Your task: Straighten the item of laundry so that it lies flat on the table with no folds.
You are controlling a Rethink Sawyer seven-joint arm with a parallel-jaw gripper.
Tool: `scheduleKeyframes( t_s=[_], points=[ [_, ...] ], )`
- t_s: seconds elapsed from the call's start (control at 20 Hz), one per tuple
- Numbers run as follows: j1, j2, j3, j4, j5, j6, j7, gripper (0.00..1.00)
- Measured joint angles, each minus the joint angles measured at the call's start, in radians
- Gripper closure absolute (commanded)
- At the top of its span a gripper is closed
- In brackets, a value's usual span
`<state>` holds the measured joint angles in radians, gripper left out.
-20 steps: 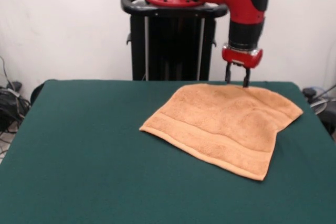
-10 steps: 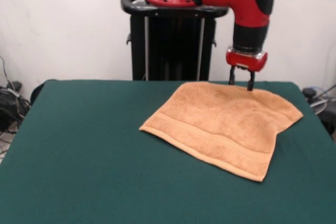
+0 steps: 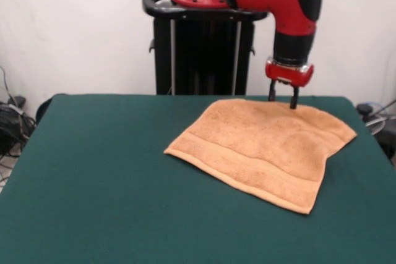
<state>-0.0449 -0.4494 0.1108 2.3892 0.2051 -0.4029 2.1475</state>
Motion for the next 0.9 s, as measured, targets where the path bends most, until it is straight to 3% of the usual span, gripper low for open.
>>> scheduleKeyframes(
  t_s=[0.9],
  points=[
    [0.009, 0.033, -0.007, -0.082, 0.015, 0.071, 0.0, 0.0]
  ],
)
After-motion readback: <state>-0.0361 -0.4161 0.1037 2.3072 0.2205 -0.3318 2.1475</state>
